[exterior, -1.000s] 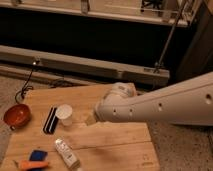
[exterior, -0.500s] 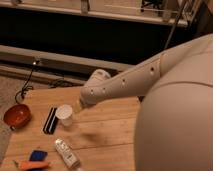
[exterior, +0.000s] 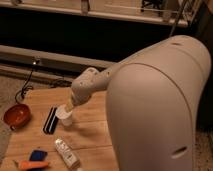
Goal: Pick up the ceramic cup
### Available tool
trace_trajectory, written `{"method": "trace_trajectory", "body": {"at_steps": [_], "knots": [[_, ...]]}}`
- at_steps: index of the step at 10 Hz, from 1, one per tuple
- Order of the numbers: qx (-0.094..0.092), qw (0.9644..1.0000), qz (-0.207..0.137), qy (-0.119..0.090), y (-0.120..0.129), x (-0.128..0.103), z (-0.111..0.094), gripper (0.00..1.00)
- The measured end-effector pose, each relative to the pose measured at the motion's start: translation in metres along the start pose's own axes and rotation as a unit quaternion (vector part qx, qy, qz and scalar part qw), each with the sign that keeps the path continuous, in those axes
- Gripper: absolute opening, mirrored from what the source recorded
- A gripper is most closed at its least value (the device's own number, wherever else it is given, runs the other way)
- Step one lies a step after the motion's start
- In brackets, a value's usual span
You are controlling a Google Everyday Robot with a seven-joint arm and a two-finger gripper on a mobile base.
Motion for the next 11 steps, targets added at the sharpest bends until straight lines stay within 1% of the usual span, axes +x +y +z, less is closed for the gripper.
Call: {"method": "trace_trajectory", "body": {"at_steps": [2, 4, 8, 9, 10, 11], "knots": [[0.003, 0.9999, -0.007, -0.012, -0.004, 0.009, 0.013, 0.8], [0.002, 0.9996, -0.006, -0.026, -0.002, 0.013, 0.027, 0.8], [0.005, 0.9991, -0.003, -0.043, 0.001, 0.013, 0.054, 0.8], [0.006, 0.9989, -0.003, -0.047, 0.001, 0.011, 0.06, 0.77], [0.008, 0.9987, -0.004, -0.051, 0.001, 0.009, 0.065, 0.69], [0.009, 0.9985, -0.006, -0.054, 0.001, 0.007, 0.07, 0.58]]}}
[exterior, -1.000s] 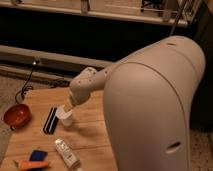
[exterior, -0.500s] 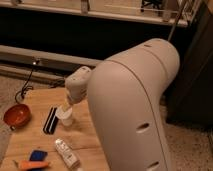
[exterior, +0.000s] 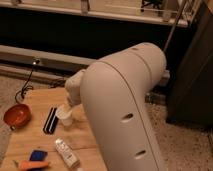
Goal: Pick up the ceramic cup
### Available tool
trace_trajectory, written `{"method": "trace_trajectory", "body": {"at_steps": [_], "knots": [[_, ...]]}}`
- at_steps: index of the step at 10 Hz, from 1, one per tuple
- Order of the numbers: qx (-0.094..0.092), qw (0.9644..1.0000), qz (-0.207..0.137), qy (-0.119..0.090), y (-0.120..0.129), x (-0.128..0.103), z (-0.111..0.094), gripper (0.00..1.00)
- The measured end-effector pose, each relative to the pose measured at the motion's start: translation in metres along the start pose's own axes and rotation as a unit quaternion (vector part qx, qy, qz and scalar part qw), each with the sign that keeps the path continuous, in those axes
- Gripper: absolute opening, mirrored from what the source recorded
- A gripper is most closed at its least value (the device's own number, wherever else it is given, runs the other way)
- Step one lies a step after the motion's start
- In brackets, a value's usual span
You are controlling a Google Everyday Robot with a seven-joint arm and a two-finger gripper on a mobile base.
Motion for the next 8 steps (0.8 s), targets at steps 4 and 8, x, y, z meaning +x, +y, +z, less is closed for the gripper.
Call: {"method": "trace_trajectory", "body": {"at_steps": [4, 8], "knots": [[0.012, 0.9996, -0.018, -0.018, -0.009, -0.008, 0.016, 0.18], [0.07, 0.9975, -0.008, -0.002, -0.017, -0.01, 0.004, 0.1]]}}
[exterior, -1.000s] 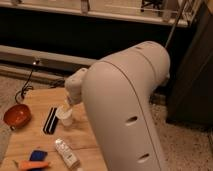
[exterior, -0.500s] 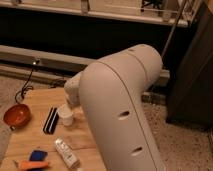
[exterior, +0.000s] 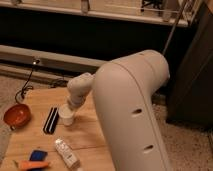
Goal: Pick up the ceramic cup
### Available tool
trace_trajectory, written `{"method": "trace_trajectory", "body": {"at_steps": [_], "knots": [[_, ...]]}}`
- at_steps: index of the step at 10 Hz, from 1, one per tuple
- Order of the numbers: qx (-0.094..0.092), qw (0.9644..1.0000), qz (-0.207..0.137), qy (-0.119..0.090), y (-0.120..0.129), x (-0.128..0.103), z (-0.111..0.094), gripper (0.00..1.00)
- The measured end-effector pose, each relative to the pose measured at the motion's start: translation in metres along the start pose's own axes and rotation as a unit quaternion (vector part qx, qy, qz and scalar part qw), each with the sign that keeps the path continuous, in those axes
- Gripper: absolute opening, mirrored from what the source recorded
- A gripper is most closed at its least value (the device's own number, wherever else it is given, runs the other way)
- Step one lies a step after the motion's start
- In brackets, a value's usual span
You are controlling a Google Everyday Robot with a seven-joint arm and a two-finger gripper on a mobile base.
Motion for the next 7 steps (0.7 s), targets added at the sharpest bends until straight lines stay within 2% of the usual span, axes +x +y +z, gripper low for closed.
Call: {"method": "trace_trajectory", "body": {"at_steps": [2, 3, 5, 6, 7], "knots": [[0.023, 0.9992, 0.0, 0.033, 0.013, -0.007, -0.049, 0.1], [0.03, 0.9985, 0.003, 0.046, 0.026, -0.023, -0.085, 0.1], [0.033, 0.9967, 0.001, 0.073, 0.047, -0.047, -0.143, 0.1], [0.034, 0.9959, -0.004, 0.084, 0.051, -0.055, -0.162, 0.1], [0.034, 0.9953, -0.007, 0.09, 0.053, -0.059, -0.173, 0.1]]}}
